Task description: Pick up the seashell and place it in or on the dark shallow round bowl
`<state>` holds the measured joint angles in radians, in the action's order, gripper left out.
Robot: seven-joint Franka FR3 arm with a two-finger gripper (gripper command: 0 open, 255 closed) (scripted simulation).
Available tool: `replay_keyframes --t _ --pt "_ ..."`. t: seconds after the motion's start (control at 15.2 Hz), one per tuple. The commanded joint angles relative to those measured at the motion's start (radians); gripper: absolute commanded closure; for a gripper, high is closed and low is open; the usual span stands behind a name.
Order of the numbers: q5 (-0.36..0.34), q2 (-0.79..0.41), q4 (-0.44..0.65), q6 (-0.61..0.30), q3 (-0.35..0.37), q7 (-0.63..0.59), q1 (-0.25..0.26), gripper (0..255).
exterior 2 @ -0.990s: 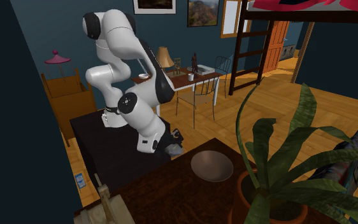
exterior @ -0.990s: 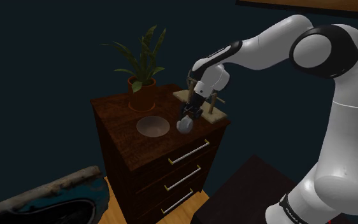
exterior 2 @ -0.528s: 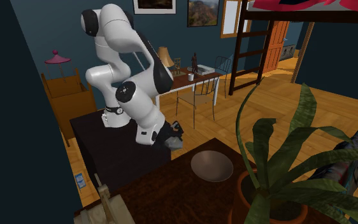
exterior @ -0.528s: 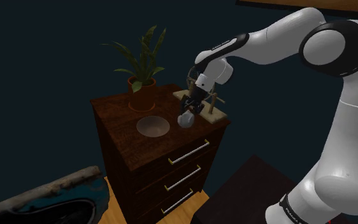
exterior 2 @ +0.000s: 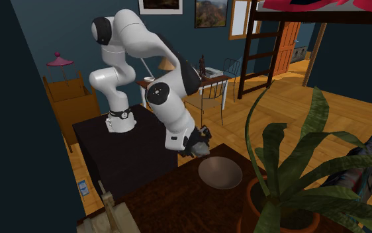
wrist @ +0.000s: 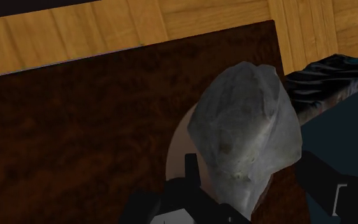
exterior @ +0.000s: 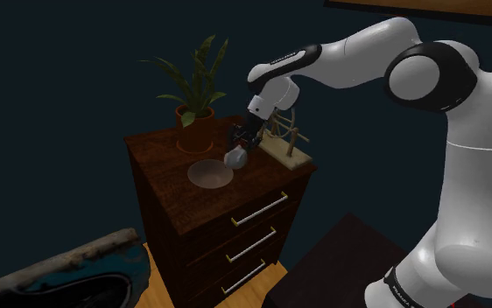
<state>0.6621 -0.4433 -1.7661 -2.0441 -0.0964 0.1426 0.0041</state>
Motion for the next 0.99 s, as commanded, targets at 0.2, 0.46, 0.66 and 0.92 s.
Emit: replay_keyframes --t 0.2,0.46,0.66,0.92 --pt "-0.011 -0.137 0.219 0.033 0.023 -0.104 0.037 255" --pt "-0.014 -0.221 0.329 0.041 0.033 -0.143 0.052 255" --pt "-0.007 -0.241 0.322 0.018 0.037 -0.127 0.052 255" --pt "0.003 -0.269 0.316 -0.012 0.041 -0.107 0.051 255"
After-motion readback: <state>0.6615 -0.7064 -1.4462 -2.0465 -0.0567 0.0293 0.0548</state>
